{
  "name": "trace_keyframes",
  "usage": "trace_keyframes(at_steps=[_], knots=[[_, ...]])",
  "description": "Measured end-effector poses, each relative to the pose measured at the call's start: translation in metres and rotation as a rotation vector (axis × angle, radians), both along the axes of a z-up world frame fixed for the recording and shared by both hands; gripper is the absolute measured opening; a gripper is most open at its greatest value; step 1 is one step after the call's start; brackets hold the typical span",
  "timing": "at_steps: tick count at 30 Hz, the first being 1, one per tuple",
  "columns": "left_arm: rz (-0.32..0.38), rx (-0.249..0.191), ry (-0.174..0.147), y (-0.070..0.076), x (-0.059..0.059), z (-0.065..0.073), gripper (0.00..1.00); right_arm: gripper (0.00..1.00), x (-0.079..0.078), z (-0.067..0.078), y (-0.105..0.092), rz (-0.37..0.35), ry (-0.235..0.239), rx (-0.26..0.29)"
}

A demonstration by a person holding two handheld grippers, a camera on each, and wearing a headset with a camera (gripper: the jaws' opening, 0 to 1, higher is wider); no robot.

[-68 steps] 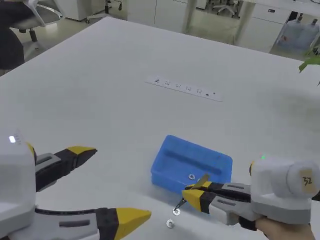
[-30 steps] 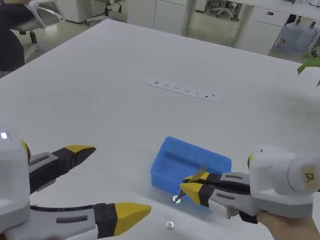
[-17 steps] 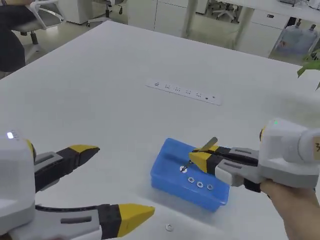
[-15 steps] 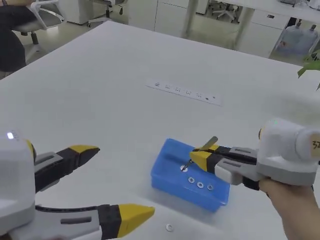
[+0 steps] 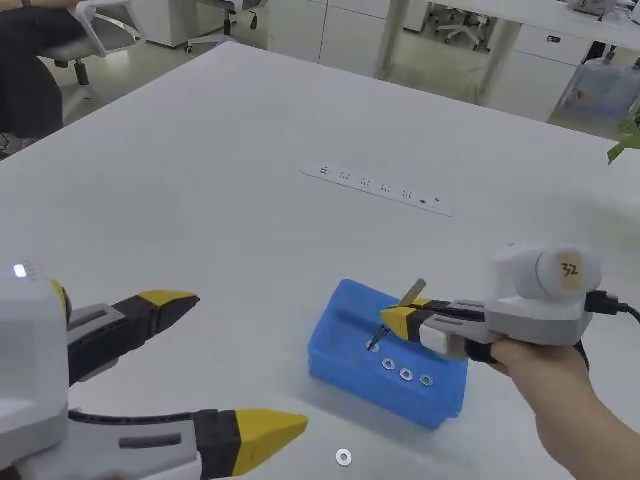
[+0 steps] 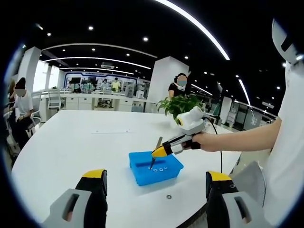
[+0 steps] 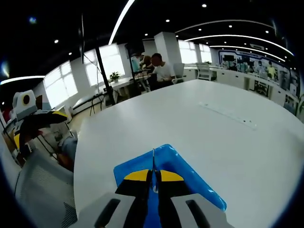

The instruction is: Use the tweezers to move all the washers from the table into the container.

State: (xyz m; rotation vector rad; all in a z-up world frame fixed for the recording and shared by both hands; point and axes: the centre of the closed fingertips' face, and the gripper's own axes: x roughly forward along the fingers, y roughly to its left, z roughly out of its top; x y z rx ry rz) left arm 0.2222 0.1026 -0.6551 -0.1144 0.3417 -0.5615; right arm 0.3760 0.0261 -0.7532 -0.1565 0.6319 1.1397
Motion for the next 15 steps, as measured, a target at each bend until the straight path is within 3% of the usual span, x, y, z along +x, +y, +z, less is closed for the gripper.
trace_keyframes(at_steps=[15], knots=[[0.024, 0.003, -0.008, 0.01, 0.001, 0.002, 0.87, 0.02, 0.005, -0.014, -0.002, 0.004, 0.005, -0.051]])
